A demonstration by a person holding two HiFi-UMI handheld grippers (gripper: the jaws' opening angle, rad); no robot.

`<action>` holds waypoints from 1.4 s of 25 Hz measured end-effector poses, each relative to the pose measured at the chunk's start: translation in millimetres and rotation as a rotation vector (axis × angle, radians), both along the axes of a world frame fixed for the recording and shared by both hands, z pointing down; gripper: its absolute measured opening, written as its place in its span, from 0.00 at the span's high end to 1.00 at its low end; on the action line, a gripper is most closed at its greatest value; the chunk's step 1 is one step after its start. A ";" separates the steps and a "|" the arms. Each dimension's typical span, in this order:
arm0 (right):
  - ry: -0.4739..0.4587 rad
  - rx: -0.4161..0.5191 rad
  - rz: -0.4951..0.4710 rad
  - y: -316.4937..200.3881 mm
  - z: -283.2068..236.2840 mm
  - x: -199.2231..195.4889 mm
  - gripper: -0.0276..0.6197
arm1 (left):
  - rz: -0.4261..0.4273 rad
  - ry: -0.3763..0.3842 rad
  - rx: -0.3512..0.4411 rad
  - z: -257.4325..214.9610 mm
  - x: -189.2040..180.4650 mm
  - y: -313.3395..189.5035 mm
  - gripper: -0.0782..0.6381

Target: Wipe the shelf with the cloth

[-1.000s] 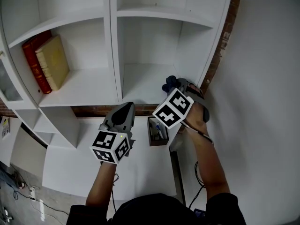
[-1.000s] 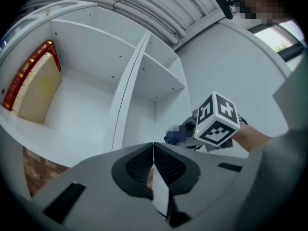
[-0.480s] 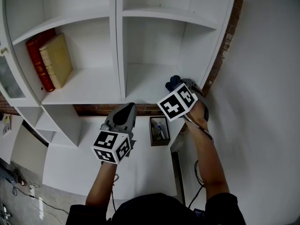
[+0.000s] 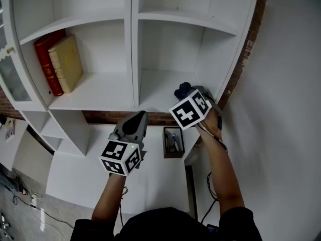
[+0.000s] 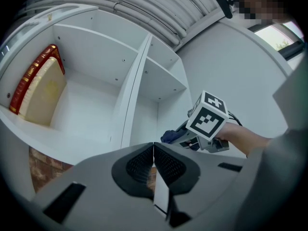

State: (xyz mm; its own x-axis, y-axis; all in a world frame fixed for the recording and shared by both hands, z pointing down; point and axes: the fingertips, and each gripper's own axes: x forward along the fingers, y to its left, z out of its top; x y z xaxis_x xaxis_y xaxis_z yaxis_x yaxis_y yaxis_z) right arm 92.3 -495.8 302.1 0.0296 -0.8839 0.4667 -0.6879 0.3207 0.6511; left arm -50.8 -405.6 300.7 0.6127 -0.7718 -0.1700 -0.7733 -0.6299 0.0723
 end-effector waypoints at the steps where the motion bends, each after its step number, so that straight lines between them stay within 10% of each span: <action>1: -0.010 -0.002 -0.012 -0.7 0.0 -5.2 0.70 | -0.007 -0.002 0.000 0.1 -2.4 0.4 0.87; 19: 0.006 -0.015 -0.277 -7.7 3.0 -136.0 0.70 | -0.176 -0.004 -0.008 5.7 -71.4 15.3 0.87; 35: 0.007 -0.011 -0.215 -13.5 2.7 -103.7 0.70 | -0.158 0.009 -0.008 7.5 -62.4 11.2 0.87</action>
State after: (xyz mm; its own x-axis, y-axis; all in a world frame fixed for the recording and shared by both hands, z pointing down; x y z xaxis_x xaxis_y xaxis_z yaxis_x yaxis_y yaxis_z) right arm -11.4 -509.3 304.8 -0.1556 -0.8650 0.4770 -0.5980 0.4668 0.6515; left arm -113.2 -394.3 308.2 0.4825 -0.8597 -0.1678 -0.8618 -0.5001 0.0843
